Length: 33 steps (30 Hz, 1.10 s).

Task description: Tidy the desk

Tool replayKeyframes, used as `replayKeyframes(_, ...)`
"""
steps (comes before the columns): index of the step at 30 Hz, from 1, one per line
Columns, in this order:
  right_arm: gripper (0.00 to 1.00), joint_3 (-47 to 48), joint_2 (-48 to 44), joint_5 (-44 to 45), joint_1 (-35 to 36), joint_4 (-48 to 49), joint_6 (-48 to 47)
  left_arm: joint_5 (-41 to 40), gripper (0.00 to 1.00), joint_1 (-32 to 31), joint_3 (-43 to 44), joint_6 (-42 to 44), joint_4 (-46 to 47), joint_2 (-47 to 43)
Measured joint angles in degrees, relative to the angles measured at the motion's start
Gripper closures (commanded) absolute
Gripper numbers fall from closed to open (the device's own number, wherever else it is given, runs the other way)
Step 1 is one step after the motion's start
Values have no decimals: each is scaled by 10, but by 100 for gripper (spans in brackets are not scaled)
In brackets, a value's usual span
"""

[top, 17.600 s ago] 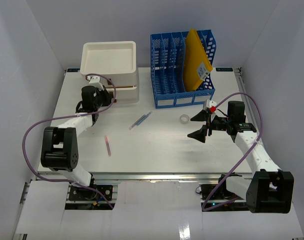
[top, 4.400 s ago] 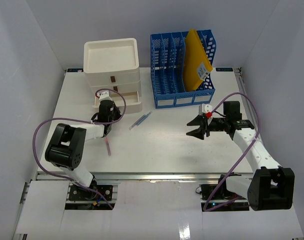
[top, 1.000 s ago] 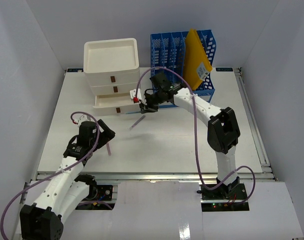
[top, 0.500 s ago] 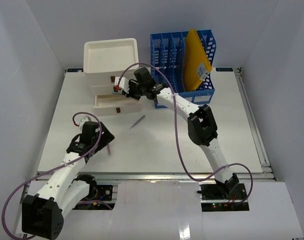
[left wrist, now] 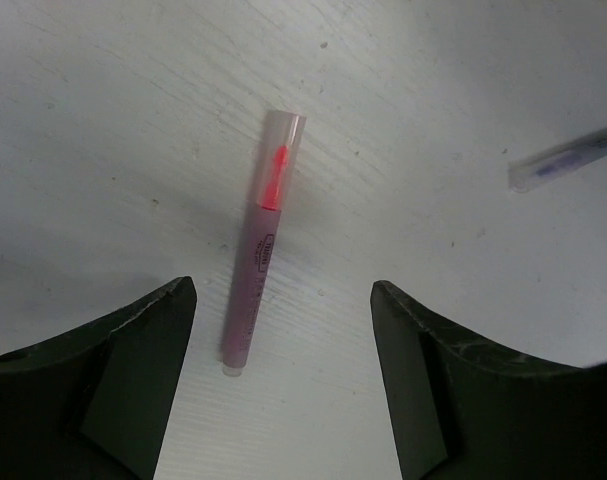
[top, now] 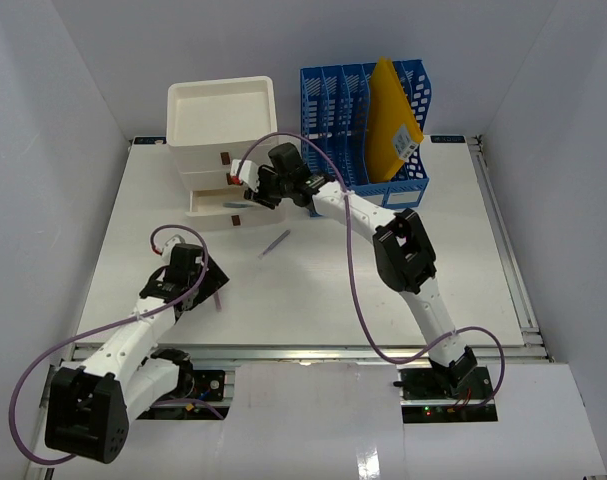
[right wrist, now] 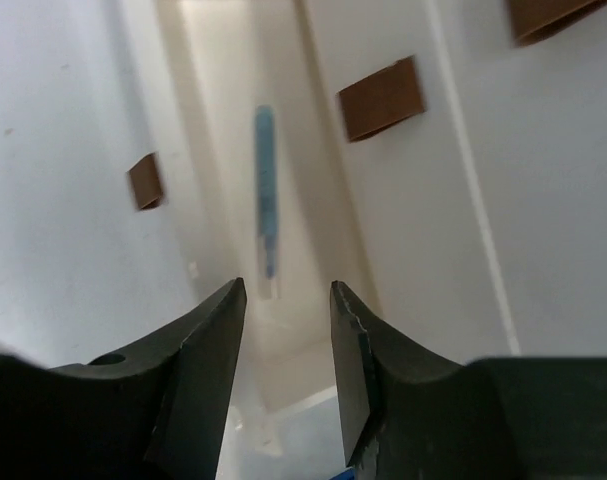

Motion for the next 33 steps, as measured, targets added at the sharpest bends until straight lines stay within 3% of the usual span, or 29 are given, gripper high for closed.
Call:
replayKeyframes(6, 45, -211, -186, -124, -11, -32, 1, -7, 24, 0, 9, 22, 12, 61)
replayKeyframes(11, 45, -420, -425, -266, -34, -48, 0, -9, 37, 0, 36, 50, 18, 116)
replayKeyframes(16, 43, -547, -554, -349, -67, -23, 7, -15, 49, 0, 61, 71, 13, 167)
replayKeyframes(20, 43, -615, -598, -406, -140, -8, 35, -26, 54, 0, 96, 81, 2, 213)
replayKeyframes(24, 44, -650, -620, -455, -213, 44, 85, -37, 67, -3, 116, 83, -6, 241)
replayKeyframes(29, 44, -675, -654, -501, -247, 88, 118, -48, 86, -7, 120, 82, -7, 247)
replayKeyframes(33, 44, -678, -663, -523, -259, 105, 127, -42, 89, -7, 115, 74, -6, 238)
